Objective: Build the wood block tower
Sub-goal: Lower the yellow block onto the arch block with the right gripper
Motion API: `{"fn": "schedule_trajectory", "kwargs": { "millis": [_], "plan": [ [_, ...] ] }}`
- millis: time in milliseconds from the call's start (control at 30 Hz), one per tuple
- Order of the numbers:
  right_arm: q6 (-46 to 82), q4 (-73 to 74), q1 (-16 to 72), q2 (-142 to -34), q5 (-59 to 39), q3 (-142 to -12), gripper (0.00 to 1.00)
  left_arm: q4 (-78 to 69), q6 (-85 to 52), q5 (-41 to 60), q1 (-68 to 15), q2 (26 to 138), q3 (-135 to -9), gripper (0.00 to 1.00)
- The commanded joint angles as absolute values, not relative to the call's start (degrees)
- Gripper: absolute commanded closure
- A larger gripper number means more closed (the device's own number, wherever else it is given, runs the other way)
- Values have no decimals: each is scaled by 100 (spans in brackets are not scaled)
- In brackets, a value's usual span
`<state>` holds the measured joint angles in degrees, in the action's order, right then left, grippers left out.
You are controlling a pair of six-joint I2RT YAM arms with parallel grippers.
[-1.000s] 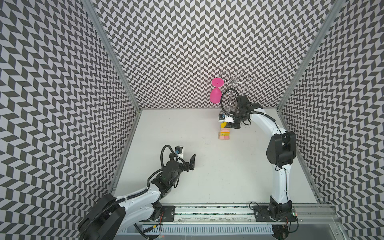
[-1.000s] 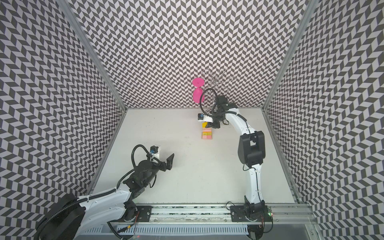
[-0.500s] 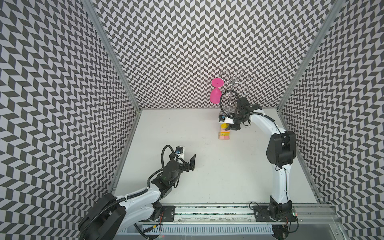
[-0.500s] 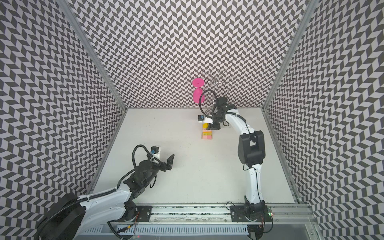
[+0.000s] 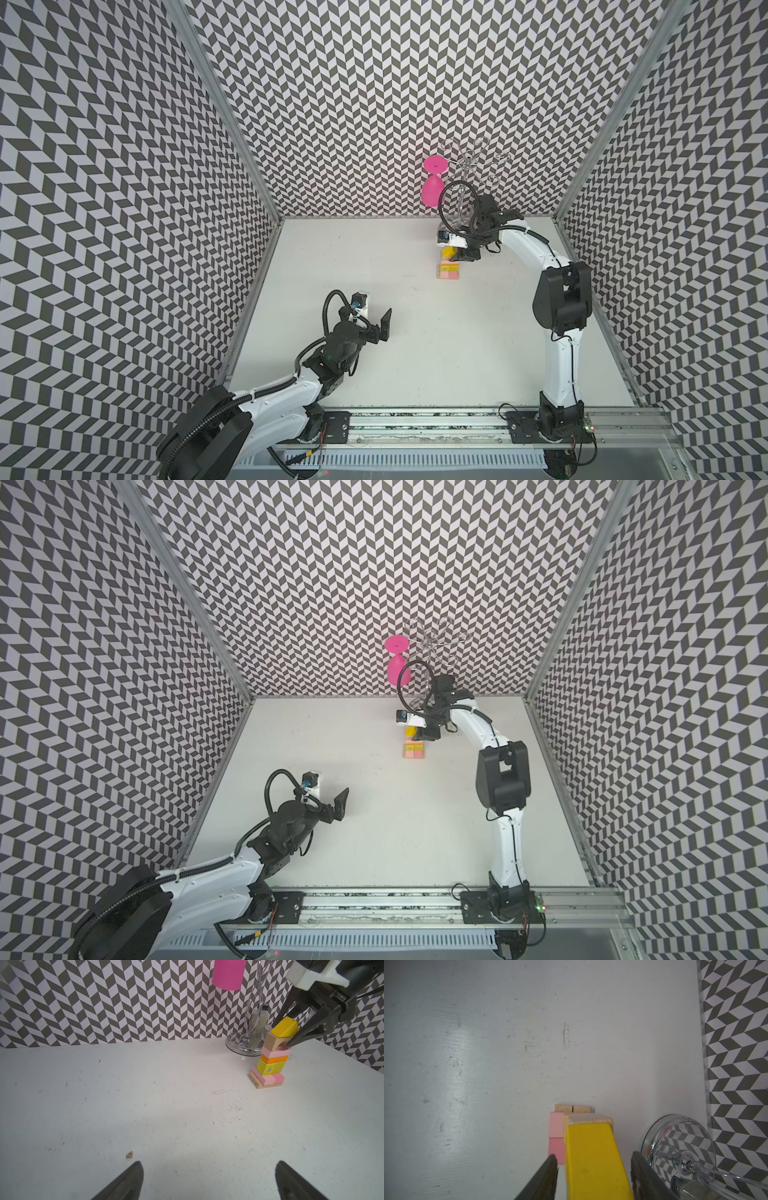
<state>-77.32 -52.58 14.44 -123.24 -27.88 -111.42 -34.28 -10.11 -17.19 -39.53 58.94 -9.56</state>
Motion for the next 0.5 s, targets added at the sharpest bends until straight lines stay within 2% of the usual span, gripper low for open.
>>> {"fn": "schedule_trajectory", "kwargs": {
  "millis": [0, 467],
  "plan": [
    [-7717, -5108, 1406, -12008, -2907, -11123, 44, -3473, -993, -1795, -3990, 5932, -1124, 1],
    [-7743, -5071, 1404, -11892, -2909, -11011, 44, -3465, -993, -1811, -4008, 5933, -1125, 1]
  ]
}}
